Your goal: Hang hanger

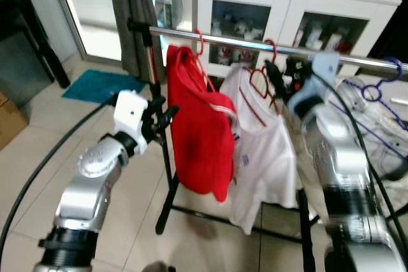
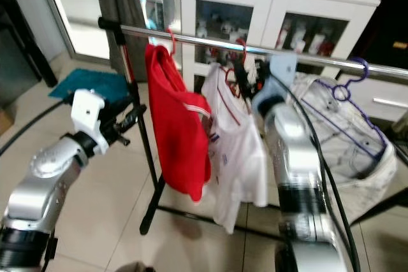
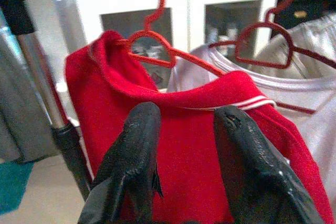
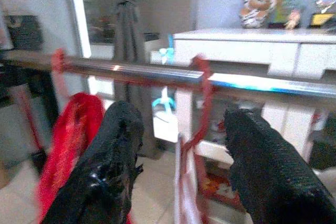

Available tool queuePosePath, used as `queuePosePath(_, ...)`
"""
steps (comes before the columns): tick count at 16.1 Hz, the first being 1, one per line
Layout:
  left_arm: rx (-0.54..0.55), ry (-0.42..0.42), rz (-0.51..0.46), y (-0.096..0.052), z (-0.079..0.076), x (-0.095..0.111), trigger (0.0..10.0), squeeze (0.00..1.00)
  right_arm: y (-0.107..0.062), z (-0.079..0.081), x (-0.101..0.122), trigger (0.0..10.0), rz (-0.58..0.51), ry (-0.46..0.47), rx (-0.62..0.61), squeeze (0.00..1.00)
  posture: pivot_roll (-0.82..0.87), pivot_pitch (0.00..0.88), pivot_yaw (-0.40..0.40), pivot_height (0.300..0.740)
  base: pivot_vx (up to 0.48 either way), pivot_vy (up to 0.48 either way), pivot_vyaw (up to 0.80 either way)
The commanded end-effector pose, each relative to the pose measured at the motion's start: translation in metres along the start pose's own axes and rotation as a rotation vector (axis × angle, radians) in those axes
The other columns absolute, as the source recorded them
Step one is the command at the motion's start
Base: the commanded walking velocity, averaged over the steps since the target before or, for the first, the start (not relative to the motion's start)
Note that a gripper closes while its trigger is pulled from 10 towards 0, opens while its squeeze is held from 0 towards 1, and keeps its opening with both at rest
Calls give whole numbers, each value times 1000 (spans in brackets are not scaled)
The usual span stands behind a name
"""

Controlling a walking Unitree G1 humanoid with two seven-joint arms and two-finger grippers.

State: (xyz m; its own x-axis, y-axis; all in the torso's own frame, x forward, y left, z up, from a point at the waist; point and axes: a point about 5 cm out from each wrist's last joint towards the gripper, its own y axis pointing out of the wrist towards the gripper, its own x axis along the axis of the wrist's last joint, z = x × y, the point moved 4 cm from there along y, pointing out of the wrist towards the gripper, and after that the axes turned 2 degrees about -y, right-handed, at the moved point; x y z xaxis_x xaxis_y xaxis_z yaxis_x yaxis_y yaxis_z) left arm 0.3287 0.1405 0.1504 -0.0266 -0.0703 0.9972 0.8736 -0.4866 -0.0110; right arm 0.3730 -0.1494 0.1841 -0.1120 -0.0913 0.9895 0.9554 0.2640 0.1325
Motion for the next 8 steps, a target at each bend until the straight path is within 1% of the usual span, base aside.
queuePosePath(1, 6, 21, -5, 1, -3, 1, 10000, 0, -4, 12, 3, 10000, -7, 10, 44, 1000, -61, 0, -26, 740, 0, -375, 0)
queuePosePath(2, 3, 32, 0, 2, -4, 0, 10000, 0, -8, 15, -1, 10000, 5, 5, 48, 1000, -61, 0, -26, 740, 0, -390, 0)
queuePosePath(3, -2, 42, 4, 3, -6, -1, 10000, 0, -12, 20, -9, 10000, 29, -15, 56, 1000, -64, 0, -26, 740, 0, -401, 481)
queuePosePath(5, -6, 45, 6, 4, -6, -1, 10000, 0, -14, 22, -14, 10000, 48, 0, 41, 1000, -67, 0, -22, 740, 0, -403, 484)
queuePosePath(8, 1, 56, 9, 4, -3, -1, 10000, 0, -13, 23, -13, 10000, 67, 8, 12, 1000, -63, 0, -26, 740, 0, -402, 0)
